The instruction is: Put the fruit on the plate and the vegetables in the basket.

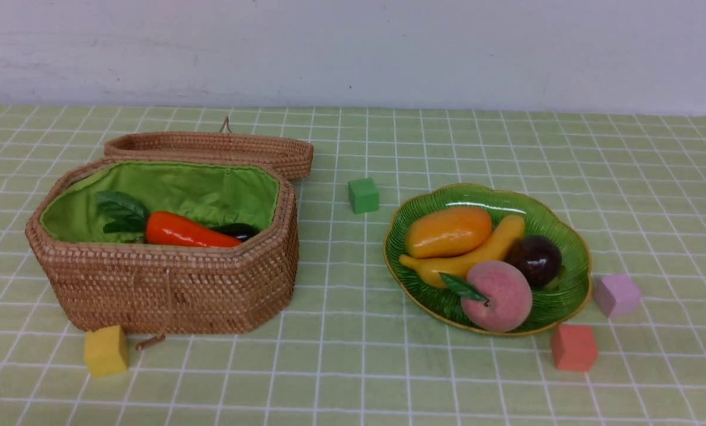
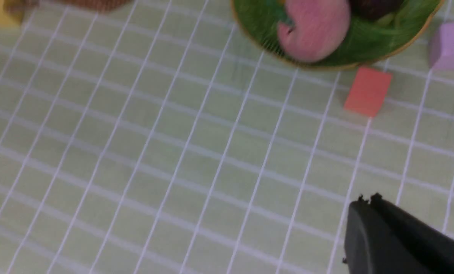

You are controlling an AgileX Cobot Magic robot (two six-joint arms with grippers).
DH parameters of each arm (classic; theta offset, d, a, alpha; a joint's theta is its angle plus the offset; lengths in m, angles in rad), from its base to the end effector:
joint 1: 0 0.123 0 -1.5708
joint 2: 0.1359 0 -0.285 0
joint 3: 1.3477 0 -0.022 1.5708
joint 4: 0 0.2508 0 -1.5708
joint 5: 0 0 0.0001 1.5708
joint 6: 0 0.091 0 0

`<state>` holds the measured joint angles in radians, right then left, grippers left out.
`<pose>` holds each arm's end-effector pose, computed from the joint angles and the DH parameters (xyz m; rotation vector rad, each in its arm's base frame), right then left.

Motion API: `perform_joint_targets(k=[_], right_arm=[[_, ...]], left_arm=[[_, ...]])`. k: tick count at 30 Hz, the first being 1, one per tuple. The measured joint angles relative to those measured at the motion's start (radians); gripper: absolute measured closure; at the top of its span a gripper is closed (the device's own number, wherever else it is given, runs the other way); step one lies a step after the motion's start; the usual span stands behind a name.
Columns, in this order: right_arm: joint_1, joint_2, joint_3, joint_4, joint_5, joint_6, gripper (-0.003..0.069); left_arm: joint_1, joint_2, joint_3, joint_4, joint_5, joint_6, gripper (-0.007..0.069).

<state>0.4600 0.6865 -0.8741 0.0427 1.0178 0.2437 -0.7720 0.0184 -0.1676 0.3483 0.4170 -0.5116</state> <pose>0.0957 0.0511 0.3595 -0.2459 2.3354 0.4064 0.0418 -0.0231 0.2326 0.4043 1.7167 -0.5873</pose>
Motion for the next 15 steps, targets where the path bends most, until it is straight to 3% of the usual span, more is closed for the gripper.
perform_joint_targets(k=[1, 4, 6, 10, 15], right_arm=[[-0.032, -0.032, 0.034, 0.022, -0.038, -0.023, 0.0679], [-0.308, -0.258, 0.398, 0.179, -0.42, -0.251, 0.0679], [-0.379, -0.363, 0.562, 0.218, -0.533, -0.351, 0.0679], [-0.443, -0.576, 0.784, 0.259, -0.635, -0.452, 0.0679], [-0.451, -0.692, 0.891, 0.26, -0.617, -0.467, 0.0679]], left_arm=[[0.0, 0.0, 0.0, 0.0, 0.003, 0.0, 0.0637], [0.0, 0.001, 0.0, 0.0, 0.035, 0.0, 0.0636], [0.0, 0.001, 0.0, 0.0, 0.048, 0.0, 0.0635], [0.0, 0.001, 0.0, 0.0, 0.074, 0.0, 0.0634], [0.0, 0.001, 0.0, 0.0, 0.095, 0.0, 0.0632]])
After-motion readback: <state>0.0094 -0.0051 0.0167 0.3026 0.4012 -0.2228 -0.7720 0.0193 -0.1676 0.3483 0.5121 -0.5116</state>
